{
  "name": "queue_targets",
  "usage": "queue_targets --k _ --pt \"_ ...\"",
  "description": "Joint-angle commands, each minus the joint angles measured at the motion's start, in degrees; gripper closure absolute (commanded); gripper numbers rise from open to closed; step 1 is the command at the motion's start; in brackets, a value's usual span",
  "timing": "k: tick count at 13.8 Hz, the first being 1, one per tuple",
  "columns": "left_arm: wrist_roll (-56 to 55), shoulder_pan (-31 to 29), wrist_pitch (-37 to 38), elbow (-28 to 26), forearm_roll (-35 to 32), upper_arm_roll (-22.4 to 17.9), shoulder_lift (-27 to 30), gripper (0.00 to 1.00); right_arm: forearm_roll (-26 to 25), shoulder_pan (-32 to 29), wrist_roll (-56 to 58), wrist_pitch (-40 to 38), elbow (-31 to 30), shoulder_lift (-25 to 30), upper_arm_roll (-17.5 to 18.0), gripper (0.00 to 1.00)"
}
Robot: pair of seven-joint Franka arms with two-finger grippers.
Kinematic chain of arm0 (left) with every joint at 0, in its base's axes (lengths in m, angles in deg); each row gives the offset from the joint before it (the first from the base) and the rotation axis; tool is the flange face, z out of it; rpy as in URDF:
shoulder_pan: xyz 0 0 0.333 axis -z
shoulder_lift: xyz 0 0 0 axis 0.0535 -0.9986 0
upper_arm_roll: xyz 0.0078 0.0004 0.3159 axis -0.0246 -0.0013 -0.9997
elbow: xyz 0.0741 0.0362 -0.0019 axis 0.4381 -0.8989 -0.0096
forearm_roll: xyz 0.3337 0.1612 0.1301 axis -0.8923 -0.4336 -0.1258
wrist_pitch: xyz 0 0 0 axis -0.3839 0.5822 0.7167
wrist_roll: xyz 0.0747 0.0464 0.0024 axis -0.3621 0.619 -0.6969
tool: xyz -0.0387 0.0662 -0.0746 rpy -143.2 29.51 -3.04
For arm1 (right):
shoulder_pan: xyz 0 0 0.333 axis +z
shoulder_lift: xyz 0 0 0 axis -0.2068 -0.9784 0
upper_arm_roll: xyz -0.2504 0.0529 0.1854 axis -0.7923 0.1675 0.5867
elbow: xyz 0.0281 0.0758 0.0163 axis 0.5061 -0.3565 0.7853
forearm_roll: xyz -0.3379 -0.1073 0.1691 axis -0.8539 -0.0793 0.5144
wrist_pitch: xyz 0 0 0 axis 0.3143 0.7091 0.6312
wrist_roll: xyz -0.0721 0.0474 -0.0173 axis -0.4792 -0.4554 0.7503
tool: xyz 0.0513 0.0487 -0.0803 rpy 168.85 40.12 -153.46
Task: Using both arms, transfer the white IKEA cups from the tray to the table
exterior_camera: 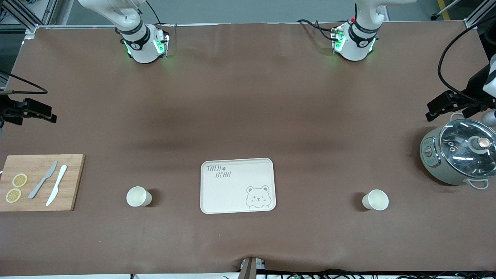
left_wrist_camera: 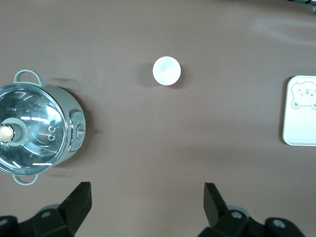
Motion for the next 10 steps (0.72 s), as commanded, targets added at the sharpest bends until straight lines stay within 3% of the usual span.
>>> queue_targets --k 1,10 --pt "0.2 -0.6 0.4 0.1 0.9 0.2 0.6 0.00 -0.6 -0.2 -0.8 0.6 -1.6 1.6 0.7 0.00" --pt "0.2 -0.6 0.4 0.1 0.9 0.2 0.6 0.00 0.0 -0.1 -1.8 0.5 -1.6 1.5 0.7 0.00"
